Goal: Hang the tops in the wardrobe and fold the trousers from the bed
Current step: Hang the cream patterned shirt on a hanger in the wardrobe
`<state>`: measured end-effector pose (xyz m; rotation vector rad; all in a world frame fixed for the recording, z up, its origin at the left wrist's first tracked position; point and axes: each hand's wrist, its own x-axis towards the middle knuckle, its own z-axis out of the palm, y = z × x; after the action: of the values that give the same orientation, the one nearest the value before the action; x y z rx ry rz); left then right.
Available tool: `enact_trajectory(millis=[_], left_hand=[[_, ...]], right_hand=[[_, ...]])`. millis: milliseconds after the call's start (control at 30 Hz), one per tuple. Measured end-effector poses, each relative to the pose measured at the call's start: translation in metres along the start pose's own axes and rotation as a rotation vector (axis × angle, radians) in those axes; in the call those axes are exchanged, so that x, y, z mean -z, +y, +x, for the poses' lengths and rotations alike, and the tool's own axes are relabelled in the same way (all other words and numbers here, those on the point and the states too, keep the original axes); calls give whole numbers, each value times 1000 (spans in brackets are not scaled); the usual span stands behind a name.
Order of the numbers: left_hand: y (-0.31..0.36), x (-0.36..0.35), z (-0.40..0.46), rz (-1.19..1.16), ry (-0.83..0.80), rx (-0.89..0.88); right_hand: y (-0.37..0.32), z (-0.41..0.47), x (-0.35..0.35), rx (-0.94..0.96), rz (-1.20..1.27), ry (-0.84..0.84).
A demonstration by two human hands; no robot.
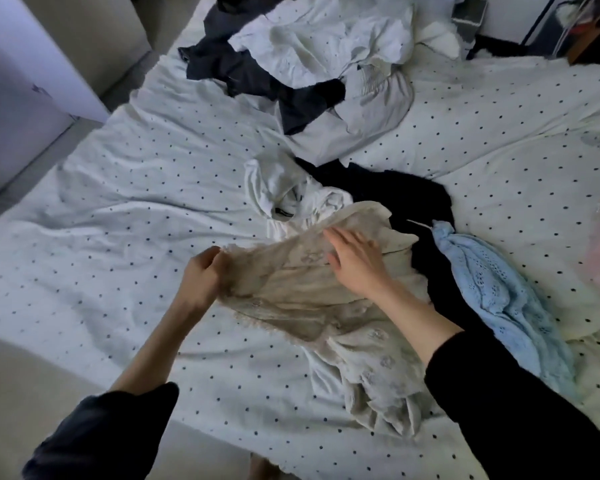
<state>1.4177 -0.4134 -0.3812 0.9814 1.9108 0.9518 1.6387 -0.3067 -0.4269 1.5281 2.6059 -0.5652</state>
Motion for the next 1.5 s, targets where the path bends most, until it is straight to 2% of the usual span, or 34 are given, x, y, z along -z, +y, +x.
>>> enact_trajectory(millis=[67, 167, 233, 300, 400, 533, 667, 767, 867, 1000, 1100, 1200, 1267, 1367, 1500], left_hand=[[-17, 9, 4, -10, -37, 14], [-28, 24, 10, -33, -120, 11], [-30, 34, 15, -88, -142, 5], [-34, 47, 21, -136, -117, 17], [-43, 58, 26, -153, -66, 27], [-52, 44, 24, -121, -25, 98], [-58, 0, 15, -79, -85, 206], [-57, -40, 9, -54, -85, 203], [-51, -68, 9, -16, 7, 200], [-47, -86, 4, 151, 120, 225], [-41, -77, 1, 77, 233, 193], [-22, -47, 2, -58, 314, 160], [-2, -24, 1, -189, 312, 111], [42, 15, -8, -290, 275, -58], [99, 73, -33, -202, 284, -241]], right_hand=[[-24, 13, -5, 134, -21, 55], [-64, 38, -7, 358, -75, -13], [-83, 48, -8, 447, -84, -32], [-99, 55, -7, 497, -38, 37], [-112, 60, 4, 458, 34, 93], [-113, 61, 29, 357, 33, 255], [-100, 58, 53, 219, 57, 381], [-90, 54, 61, 144, 51, 408], [-83, 51, 61, 149, 61, 392], [-72, 40, 66, 182, 100, 404], [-54, 28, 70, 226, 9, 467], [-38, 13, 73, 277, -273, 255], [-39, 4, 77, 311, -335, 174], [-62, -8, 103, 363, -267, 290], [-107, -18, 153, 489, -199, 510]])
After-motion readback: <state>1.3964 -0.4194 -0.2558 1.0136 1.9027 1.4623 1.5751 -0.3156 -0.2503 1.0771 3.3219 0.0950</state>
